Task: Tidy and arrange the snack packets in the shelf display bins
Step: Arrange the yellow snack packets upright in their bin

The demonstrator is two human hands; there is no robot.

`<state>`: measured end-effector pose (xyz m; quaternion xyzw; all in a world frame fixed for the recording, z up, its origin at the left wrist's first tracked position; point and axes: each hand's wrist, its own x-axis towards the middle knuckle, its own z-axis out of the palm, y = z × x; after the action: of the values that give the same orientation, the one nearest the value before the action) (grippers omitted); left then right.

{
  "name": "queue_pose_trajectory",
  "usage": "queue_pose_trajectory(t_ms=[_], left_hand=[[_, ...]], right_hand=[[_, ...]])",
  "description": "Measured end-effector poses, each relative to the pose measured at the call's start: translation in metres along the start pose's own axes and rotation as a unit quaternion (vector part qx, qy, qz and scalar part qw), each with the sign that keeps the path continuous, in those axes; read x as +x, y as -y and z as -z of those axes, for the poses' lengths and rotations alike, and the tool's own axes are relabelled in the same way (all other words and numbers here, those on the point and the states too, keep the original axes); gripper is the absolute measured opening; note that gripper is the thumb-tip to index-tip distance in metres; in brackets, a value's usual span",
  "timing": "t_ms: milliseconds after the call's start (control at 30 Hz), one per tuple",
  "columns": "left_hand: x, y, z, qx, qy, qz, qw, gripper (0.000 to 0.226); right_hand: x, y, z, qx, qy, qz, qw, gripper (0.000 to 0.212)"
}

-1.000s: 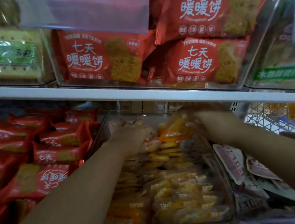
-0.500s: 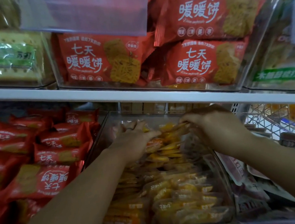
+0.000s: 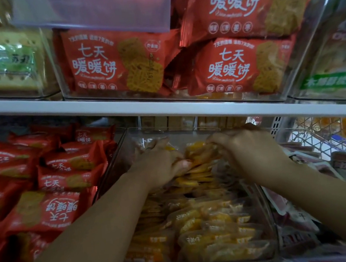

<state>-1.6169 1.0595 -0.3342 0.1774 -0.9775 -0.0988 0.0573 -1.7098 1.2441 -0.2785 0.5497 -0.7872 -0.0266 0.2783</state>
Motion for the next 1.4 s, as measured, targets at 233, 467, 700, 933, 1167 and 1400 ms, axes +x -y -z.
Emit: queue_pose_trajectory(t_ms=[233,467,700,933,1167,1400], left_hand=[[-0.002,-0.002,0.005,0.085,-0.007,0.036,0.996,0.041],[0.003,-0.006,-0.003,0.091,-0.065,0.061,0.992,0.03],[0.008,0.007,-0.001,0.001,-0.169,0.069,0.983,0.024],[-0.007,-0.003,0.006,-0.061,-0.259,0.063,0.962,0.016],[-0.04,-0.018,0.025,-0.162,-0.362,0.067,0.916,0.021],[-0.085,-0.044,0.023,-0.233,-0.428,0.038,0.873,0.013]], right_hand=[[0.031,0.004,-0.018,0.027,0.084,-0.049,0.995,0.05],[0.048,0.008,-0.043,0.027,0.162,-0.005,0.986,0.045],[0.053,-0.011,-0.054,0.174,0.212,-0.019,0.961,0.026],[0.057,-0.013,-0.054,0.081,0.2,-0.026,0.976,0.015],[0.035,-0.017,-0.035,0.318,0.16,-0.047,0.933,0.042],[-0.001,0.014,0.002,0.518,0.04,-0.088,0.85,0.056]])
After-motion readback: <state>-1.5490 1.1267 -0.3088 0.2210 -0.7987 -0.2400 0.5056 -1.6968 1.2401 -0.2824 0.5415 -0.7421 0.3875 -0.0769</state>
